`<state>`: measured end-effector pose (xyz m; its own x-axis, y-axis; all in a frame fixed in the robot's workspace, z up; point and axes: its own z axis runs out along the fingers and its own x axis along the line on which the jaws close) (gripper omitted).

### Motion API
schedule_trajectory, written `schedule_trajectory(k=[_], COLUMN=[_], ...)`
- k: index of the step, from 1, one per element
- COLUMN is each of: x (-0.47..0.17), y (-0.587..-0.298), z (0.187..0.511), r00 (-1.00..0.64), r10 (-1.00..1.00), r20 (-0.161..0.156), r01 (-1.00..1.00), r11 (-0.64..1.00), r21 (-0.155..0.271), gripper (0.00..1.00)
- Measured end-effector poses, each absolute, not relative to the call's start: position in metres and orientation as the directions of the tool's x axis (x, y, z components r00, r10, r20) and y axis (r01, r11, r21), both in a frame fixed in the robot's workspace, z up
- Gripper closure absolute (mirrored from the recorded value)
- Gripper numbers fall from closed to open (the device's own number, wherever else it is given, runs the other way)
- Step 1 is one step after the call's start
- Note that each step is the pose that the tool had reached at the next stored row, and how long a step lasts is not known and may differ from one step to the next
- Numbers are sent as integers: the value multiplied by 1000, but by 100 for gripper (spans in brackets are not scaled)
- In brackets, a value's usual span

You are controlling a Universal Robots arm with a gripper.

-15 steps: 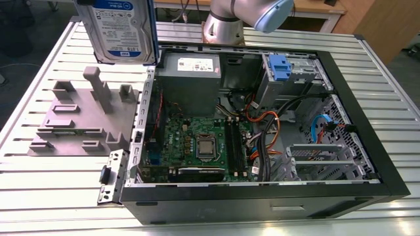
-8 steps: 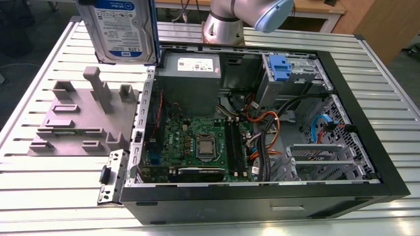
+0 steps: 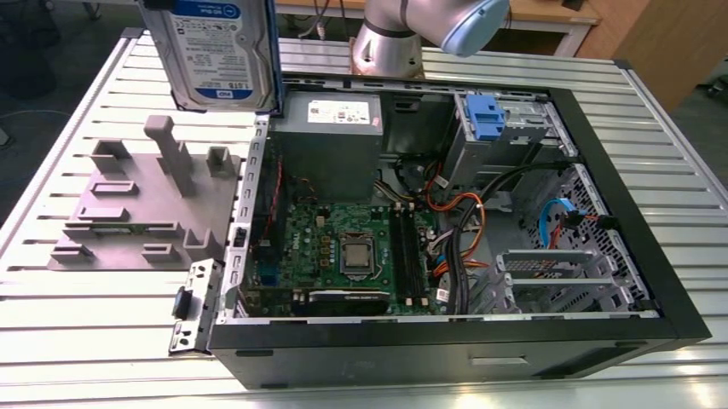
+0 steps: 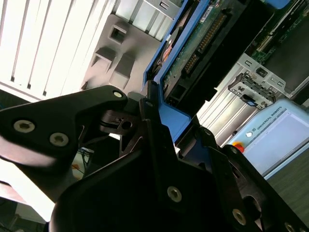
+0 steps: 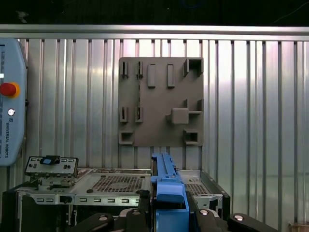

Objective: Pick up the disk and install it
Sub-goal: 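Pick up the disk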

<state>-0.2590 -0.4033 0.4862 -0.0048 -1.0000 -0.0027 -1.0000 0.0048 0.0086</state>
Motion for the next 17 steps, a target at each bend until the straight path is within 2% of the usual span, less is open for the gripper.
schedule_trajectory(k=[17], x=[-237], y=[-430], z=[485], r00=[-5], r10=[-1000], r20=[-3], r01=[-1000], r11=[5], r21=[9], gripper=[64])
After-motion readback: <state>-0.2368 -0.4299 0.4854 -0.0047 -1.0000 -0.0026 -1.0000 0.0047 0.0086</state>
